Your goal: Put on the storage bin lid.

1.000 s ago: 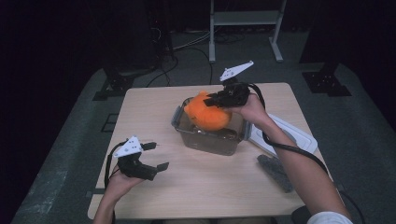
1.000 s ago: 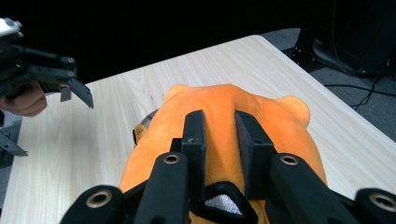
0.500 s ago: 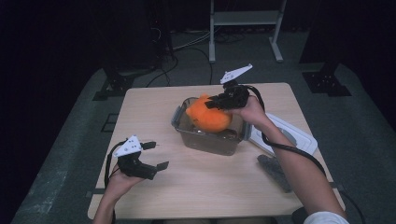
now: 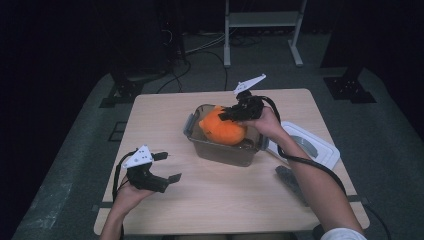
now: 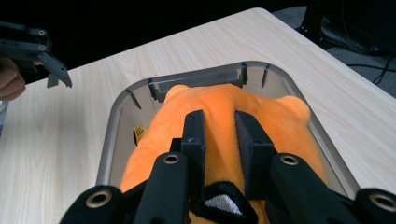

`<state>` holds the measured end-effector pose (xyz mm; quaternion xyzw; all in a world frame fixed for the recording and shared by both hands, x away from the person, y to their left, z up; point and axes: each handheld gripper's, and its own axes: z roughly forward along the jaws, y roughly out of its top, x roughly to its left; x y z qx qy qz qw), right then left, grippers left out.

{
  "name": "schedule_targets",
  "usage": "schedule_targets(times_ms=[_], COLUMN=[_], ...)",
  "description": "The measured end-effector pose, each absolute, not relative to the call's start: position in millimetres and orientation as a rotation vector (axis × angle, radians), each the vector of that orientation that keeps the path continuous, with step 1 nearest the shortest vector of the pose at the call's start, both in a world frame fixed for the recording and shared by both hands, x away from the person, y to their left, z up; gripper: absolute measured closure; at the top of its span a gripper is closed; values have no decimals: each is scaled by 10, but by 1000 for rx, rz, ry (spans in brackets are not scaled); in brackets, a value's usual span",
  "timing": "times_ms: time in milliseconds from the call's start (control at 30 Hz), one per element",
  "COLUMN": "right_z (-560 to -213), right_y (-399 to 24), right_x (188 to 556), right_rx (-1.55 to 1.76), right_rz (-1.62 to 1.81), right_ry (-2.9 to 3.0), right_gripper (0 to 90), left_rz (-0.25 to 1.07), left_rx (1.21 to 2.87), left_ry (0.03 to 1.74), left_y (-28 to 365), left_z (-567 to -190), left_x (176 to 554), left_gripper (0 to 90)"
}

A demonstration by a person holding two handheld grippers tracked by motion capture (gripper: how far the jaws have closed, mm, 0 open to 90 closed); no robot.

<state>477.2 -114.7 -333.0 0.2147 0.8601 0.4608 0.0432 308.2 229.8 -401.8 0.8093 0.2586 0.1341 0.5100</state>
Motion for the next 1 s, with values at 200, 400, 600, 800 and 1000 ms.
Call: schedule_targets(times_ms=[200, 400, 600, 800, 1000], right_z=[-3385, -3443, -3498, -3530, -3567], right_y=[-1090, -1040, -1011, -991, -969], right_x=[4803, 4827, 4857, 4882, 4891], right_rx=[662, 674, 688, 696, 699], right_rz=[1386, 1360, 1353, 1347, 1327], right_ry=[2651, 2673, 2694, 2715, 2730], right_gripper=[744, 743, 743, 743, 741], left_rz=[325, 329, 324, 327, 327], left_rx=[1941, 1934, 1933, 1927, 1931], left_ry=[620, 616, 614, 617, 615], left_y=[2310, 2310, 2302, 2311, 2314], left_z=[-4004, -3982, -3982, -3978, -3974], left_x=[3085, 3076, 3082, 3084, 3084], left_gripper=[69, 69, 69, 69, 69])
